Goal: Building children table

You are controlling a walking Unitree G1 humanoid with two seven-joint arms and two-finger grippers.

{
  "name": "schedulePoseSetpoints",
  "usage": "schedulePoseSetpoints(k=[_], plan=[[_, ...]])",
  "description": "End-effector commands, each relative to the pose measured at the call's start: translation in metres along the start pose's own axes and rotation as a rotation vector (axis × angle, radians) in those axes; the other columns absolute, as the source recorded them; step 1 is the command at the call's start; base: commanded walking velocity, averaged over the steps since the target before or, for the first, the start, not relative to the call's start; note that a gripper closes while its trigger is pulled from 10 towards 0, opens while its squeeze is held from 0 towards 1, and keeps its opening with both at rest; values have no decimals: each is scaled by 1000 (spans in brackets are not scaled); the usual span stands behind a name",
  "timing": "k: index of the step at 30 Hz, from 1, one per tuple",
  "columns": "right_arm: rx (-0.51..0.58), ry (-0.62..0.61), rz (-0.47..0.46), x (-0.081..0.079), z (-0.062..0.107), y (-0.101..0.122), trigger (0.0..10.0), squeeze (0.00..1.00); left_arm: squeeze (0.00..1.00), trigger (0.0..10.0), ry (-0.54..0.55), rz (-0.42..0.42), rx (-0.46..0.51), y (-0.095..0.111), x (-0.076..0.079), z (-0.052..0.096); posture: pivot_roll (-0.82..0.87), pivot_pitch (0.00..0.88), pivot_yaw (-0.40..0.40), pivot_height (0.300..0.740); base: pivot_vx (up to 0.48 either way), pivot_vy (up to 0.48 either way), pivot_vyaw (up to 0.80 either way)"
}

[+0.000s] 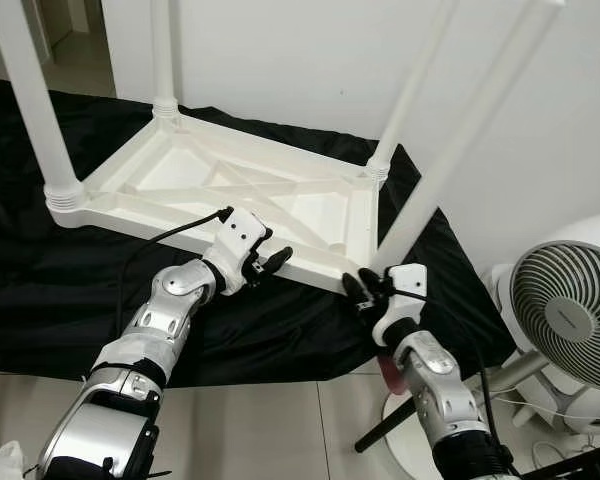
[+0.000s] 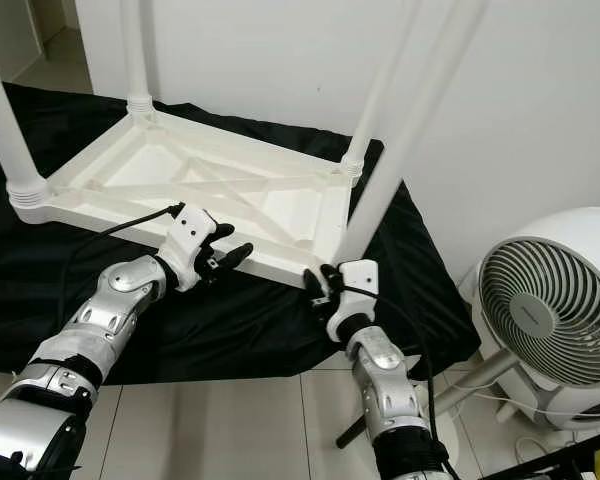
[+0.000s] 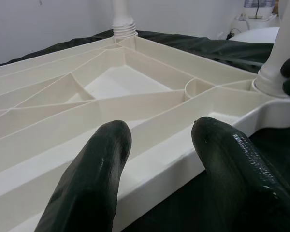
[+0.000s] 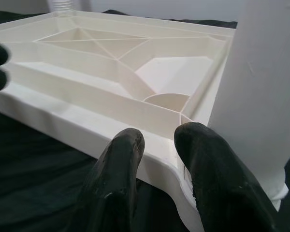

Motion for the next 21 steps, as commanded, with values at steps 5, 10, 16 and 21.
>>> schedulePoseSetpoints(k=[5,10,16,21], plan=[[-9,-207,3,49,7,-2,10000,0,0,10000,177,-25,10,0,-12,-6,60,0,-151,740,0,0,0],[-6,-235,9,54,9,-2,10000,0,0,10000,162,-46,-4,0,-12,-7,64,0,-152,740,0,0,0],[44,-136,-21,24,11,2,10000,0,0,10000,141,-93,-58,-4,-15,-8,68,0,-150,740,0,0,0],[74,-72,-45,0,12,5,10000,0,0,10000,107,-130,-150,-13,-19,-8,66,0,-142,740,0,0,0]])
Point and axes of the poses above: a point about 5 cm out from each wrist's last joint towards the gripper, its own z axis pointing back from the gripper into the wrist, its own y axis along the axis of the wrist's last joint, x = y × z, the point moved 4 cm from there along -z, pointing out of the wrist towards the gripper, and after that the axes turned 9 degrees about z, right-handed, at the moved point
